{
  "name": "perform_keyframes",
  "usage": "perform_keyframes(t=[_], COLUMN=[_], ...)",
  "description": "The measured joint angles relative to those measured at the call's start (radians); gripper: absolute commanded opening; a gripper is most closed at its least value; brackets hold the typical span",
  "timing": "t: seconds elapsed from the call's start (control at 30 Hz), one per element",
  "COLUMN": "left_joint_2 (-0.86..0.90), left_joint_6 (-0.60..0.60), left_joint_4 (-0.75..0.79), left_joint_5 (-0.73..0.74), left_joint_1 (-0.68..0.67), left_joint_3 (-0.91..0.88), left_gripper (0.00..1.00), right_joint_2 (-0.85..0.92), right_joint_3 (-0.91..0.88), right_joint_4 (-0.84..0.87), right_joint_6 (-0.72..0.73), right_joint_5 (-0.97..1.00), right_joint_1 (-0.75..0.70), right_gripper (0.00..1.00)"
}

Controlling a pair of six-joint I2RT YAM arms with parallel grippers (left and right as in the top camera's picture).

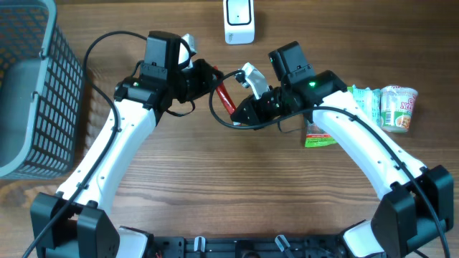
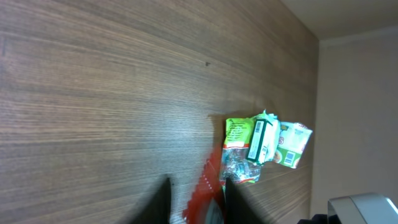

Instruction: Scan the item barcode

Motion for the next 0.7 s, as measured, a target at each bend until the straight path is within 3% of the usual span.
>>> perform_keyframes(t=[0.2, 0.3, 0.4, 0.57, 0.7], left_joint_2=[0.000, 0.002, 0.003, 0.004, 0.004], left_joint_6=[0.003, 0.003, 0.003, 0.022, 0.053], left_joint_4=[0.023, 0.031, 0.035, 0.045, 0.079], left_joint_5=[-0.008, 0.012, 0.085, 0.286, 0.468], left_joint_1=[0.000, 0.009, 0.045, 0.149, 0.203], left_joint_3=[0.000, 0.000, 0.000, 0.000, 0.000], left_gripper=[0.04, 0.04, 0.04, 0.04, 0.04], right_joint_2=[0.000, 0.000, 0.000, 0.000, 0.000], right_joint_3=[0.000, 0.000, 0.000, 0.000, 0.000], right_joint_4=[0.004, 0.004, 0.004, 0.004, 0.012], right_joint_6=[0.005, 0.000, -0.024, -0.082, -0.121], right_joint_5=[-0.006, -0.011, -0.064, -0.243, -0.419], right_joint_1=[0.000, -0.002, -0.022, -0.117, -0.175], right_gripper=[0.57, 0.68, 0.72, 0.72, 0.65])
